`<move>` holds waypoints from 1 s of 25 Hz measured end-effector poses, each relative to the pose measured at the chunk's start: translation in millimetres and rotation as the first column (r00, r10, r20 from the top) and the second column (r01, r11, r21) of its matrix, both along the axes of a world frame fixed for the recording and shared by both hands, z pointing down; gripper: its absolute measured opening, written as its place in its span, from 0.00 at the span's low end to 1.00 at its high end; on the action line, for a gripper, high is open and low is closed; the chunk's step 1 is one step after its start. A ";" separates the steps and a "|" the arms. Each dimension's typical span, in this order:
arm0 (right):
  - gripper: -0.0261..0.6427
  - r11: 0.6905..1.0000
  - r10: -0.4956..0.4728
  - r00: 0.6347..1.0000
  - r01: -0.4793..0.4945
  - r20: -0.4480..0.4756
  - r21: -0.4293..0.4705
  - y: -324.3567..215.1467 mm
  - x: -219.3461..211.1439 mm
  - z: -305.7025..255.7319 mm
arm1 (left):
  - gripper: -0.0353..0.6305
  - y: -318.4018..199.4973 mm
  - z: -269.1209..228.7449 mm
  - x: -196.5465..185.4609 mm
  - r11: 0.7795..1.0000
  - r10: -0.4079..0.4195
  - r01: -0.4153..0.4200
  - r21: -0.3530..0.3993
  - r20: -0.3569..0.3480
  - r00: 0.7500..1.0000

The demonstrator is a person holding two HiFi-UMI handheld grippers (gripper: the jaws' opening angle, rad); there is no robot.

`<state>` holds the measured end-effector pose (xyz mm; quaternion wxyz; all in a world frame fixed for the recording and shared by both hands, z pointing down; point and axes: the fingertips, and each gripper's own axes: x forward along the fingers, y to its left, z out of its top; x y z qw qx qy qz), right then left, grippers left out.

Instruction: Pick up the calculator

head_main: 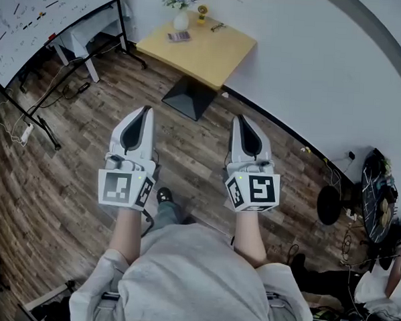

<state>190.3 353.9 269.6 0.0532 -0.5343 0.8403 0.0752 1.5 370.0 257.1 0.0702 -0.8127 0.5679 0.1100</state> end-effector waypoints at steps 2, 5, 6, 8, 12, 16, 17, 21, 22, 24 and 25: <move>0.04 1.000 0.005 1.000 -0.005 0.000 0.002 -4.4 -3.1 0.7 | 0.06 -3.9 0.8 -4.1 1.000 -0.002 0.002 0.001 0.001 1.000; 0.04 1.000 0.006 1.000 -0.006 0.013 0.013 -14.2 -9.2 -1.5 | 0.06 -13.5 0.5 -10.7 1.000 -0.003 0.003 0.007 0.003 1.000; 0.04 1.000 0.006 1.000 -0.006 0.018 0.016 -18.6 -11.2 -2.7 | 0.06 -18.1 0.2 -13.2 1.000 -0.005 0.005 0.007 0.003 1.000; 0.04 1.000 0.012 1.000 -0.013 0.023 0.018 -29.3 -15.0 -4.1 | 0.06 -29.0 0.1 -19.4 1.000 -0.014 0.014 0.005 0.000 1.000; 0.04 1.000 0.021 0.999 -0.021 0.024 0.012 -54.4 -25.5 -4.2 | 0.06 -54.7 -0.2 -35.3 1.000 -0.029 0.029 0.000 -0.010 1.000; 0.04 1.000 0.025 0.999 -0.025 0.026 0.012 -82.6 -36.8 -6.6 | 0.06 -82.7 -3.5 -47.4 1.000 -0.029 0.029 0.006 -0.017 0.999; 0.04 1.000 0.025 0.999 -0.026 0.026 0.012 -89.9 -39.1 -7.1 | 0.06 -90.0 -4.4 -49.2 1.000 -0.027 0.028 0.008 -0.017 0.999; 0.04 1.000 0.025 0.999 -0.026 0.028 0.015 -116.9 -51.4 -7.0 | 0.06 -117.7 -4.6 -59.3 1.000 -0.019 0.019 0.014 -0.016 1.000; 0.04 1.000 0.025 0.999 -0.026 0.028 0.014 -123.4 -55.2 -6.9 | 0.06 -124.5 -4.5 -62.8 1.000 -0.017 0.017 0.015 -0.017 1.000; 0.04 0.999 0.028 0.999 -0.028 0.028 0.014 -135.7 -62.2 -7.4 | 0.06 -137.5 -5.1 -69.6 1.000 -0.013 0.013 0.016 -0.018 1.000; 0.04 0.999 0.031 0.999 -0.031 0.027 0.015 -141.0 -65.0 -7.9 | 0.06 -143.4 -5.6 -72.6 1.000 -0.012 0.012 0.016 -0.018 1.000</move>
